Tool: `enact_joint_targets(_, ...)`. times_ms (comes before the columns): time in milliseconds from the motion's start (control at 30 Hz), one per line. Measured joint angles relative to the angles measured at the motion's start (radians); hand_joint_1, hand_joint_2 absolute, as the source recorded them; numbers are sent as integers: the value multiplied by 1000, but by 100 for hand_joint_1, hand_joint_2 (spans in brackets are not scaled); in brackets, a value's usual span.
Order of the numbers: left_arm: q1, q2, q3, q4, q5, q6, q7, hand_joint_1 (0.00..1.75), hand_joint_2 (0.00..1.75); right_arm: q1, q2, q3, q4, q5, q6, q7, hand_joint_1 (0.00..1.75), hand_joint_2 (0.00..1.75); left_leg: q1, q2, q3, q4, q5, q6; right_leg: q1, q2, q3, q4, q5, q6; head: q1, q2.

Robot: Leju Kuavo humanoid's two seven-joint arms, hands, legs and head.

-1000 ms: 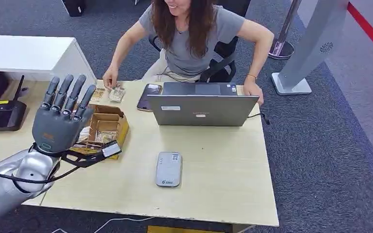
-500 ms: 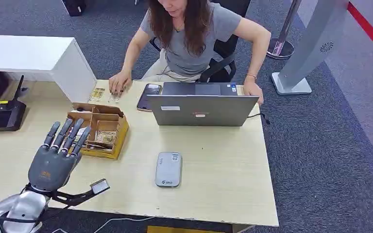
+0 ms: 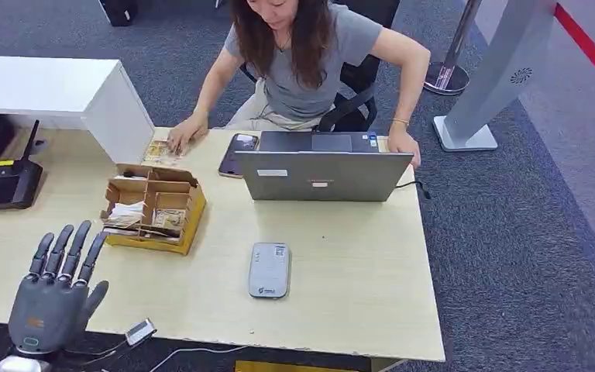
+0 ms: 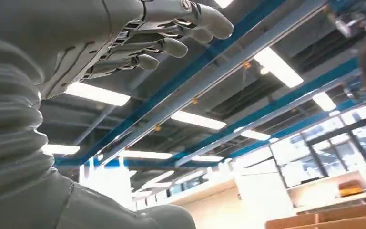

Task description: Pass the card to the sensor for recognition and then transmit it.

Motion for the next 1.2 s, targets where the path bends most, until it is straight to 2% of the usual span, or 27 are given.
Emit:
enact_joint_targets(67, 35, -69, 62, -4, 34, 18, -73, 0, 175, 0, 0, 0, 0, 0, 0, 5, 0, 0, 0, 0, 0, 0, 0, 0, 0, 0, 0, 0, 0, 0, 0, 0)
enact_joint_targets(167, 64, -159, 155, -10, 164, 32, -186, 0, 175, 1, 0, -1, 0, 1, 2, 6, 0, 0, 0, -1, 0, 0, 0, 0, 0, 0, 0, 0, 0, 0, 1, 0)
enact_joint_targets(233, 76, -217, 209, -14, 241, 32, -236, 0, 175, 1, 2, -2, 0, 1, 3, 6, 0, 0, 0, -1, 0, 0, 0, 0, 0, 0, 1, 0, 0, 0, 0, 0)
enact_joint_targets(333, 90, -273, 267, -18, 302, 29, -279, 0, 175, 1, 3, -2, 0, 2, 5, 6, 0, 0, 1, -2, 0, 0, 0, 0, 0, -1, 1, 0, 0, 0, 0, 0)
enact_joint_targets(567, 112, -366, 381, -26, 583, -33, -445, 0, 175, 0, 6, -5, 0, -1, 3, 6, 0, 0, 1, -2, 0, 0, 0, 0, 0, -2, 1, 0, 0, 0, 0, 0)
enact_joint_targets(633, 117, -390, 407, -27, 634, -55, -483, 0, 175, 0, 6, -6, 0, 0, 2, 13, 0, 0, 1, -2, 0, 0, 0, 0, 0, -2, 1, 0, 0, 0, 0, 0)
enact_joint_targets(800, 134, -438, 464, -34, 697, -94, -536, 0, 175, 0, 6, -6, 0, 1, -1, 16, 0, 0, 1, -2, 0, 0, 0, 0, 0, -2, 1, 0, 0, 0, 0, 0)
enact_joint_targets(967, 156, -496, 517, -38, 767, -161, -605, 0, 175, 3, 6, -11, 0, 0, -3, 15, 0, 0, 0, -3, 0, 0, 0, 0, 0, -2, 1, 0, 0, 0, 0, 0)
enact_joint_targets(1200, 158, -540, 564, -38, 766, -197, -627, 0, 175, 4, 6, -14, 0, 17, -3, 14, 0, 0, 1, -3, 0, 0, 0, 0, 0, -2, 1, 0, 0, 0, 0, 0)
